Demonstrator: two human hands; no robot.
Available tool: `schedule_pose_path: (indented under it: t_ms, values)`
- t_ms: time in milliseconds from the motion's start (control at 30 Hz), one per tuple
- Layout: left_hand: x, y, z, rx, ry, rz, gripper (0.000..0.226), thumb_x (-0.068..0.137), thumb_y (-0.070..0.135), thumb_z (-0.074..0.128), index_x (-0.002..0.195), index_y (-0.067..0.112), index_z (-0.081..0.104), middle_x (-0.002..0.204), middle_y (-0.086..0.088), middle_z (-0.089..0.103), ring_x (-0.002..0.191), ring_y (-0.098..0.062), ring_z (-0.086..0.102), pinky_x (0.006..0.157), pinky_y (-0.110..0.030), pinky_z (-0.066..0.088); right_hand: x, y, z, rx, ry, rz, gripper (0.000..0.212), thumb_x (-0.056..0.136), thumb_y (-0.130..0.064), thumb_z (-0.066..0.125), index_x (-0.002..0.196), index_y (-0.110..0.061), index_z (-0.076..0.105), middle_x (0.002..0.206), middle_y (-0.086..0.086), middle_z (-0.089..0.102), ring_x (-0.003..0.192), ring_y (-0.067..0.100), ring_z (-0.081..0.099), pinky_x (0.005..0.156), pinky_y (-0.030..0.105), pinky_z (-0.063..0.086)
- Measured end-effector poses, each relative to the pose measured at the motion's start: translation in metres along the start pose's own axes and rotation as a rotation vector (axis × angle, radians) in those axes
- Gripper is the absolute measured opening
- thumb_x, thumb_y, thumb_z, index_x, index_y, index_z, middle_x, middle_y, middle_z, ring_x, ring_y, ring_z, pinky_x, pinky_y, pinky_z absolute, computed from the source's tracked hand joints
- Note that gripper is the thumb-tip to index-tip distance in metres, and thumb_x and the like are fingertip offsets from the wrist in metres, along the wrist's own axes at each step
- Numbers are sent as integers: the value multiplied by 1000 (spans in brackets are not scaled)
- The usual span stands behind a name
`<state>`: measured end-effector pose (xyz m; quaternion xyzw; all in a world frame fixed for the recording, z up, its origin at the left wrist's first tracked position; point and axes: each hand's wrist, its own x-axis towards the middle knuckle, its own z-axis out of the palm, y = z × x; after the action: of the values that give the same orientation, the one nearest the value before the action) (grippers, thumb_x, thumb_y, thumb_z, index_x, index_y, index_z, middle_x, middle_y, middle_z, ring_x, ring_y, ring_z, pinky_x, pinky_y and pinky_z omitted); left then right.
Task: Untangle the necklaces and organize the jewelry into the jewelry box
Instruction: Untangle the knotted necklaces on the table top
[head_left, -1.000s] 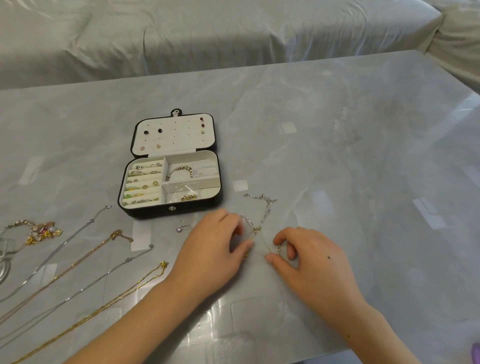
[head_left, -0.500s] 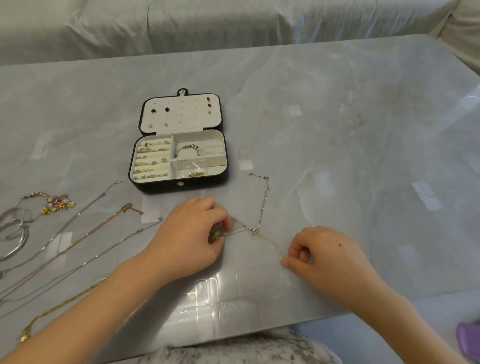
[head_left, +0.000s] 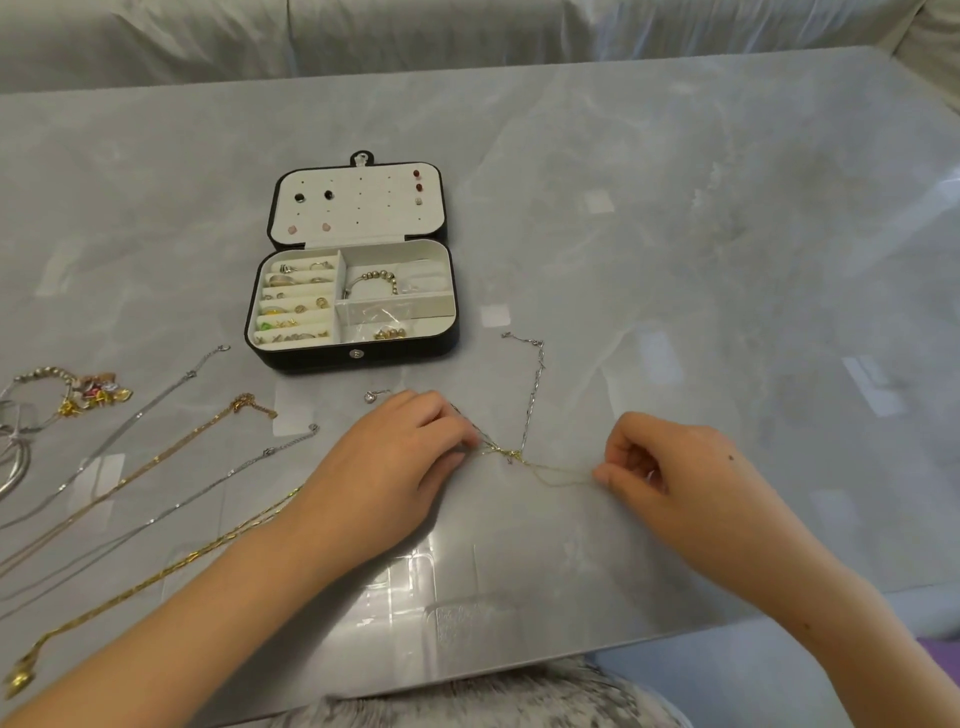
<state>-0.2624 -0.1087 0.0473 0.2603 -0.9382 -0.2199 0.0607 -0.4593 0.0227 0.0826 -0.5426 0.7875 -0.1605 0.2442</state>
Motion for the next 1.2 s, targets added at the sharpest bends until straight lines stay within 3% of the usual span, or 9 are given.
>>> schedule_pose_path:
  t_ms: [233,333,433,567,767,1000,1100,1200]
  values:
    - [-6,-1,-4,-13,-39,-45,31,82,35,38,80,16,62,80,4,56,73,-16,53,68,-23,38,3,5,0,39,-6,19,15,80,-14,68,82,-26,60,71,-10,59,70,5,53,65,11,37]
    - [-8,2,-9,-14,-49,-59,18,79,33,57,76,16,63,76,4,55,67,-13,50,58,-16,35,5,7,2,8,3,23,12,81,-15,66,84,-25,62,70,-10,58,72,5,53,67,13,37]
    - [-11,2,-10,-17,-66,-84,13,80,24,71,86,15,65,83,7,52,72,-9,45,63,-9,32,5,9,4,-31,32,31,10,81,-15,65,84,-24,64,71,-10,57,72,6,52,66,16,37]
    - [-12,0,-11,-78,-95,-102,12,86,20,63,98,18,62,83,19,44,75,2,44,72,-7,34,6,12,4,-55,63,48,9,81,-16,66,84,-24,64,72,-9,57,73,7,52,66,22,40]
    - [1,4,-24,-127,-93,-110,7,86,16,63,92,19,66,81,18,50,80,8,47,74,-4,34,6,13,5,-68,47,42,8,82,-18,65,85,-25,63,72,-9,57,74,6,51,66,17,38]
    - [46,5,-40,-69,-62,-4,10,89,14,59,94,19,67,87,9,51,73,-2,46,71,-12,37,8,15,4,-51,33,43,8,82,-19,66,85,-26,63,71,-11,57,75,4,51,67,18,38]
    - [62,7,-34,36,-27,74,14,89,12,57,96,17,68,90,5,52,83,-14,49,77,-35,43,8,15,4,-63,21,32,7,83,-21,65,86,-27,62,71,-12,55,74,3,50,67,18,38]
    - [71,6,-26,203,-6,211,8,83,9,64,87,14,69,86,-4,58,82,-28,54,62,-37,45,7,15,3,-68,13,24,8,83,-21,64,87,-27,62,72,-12,55,74,3,49,67,16,37]
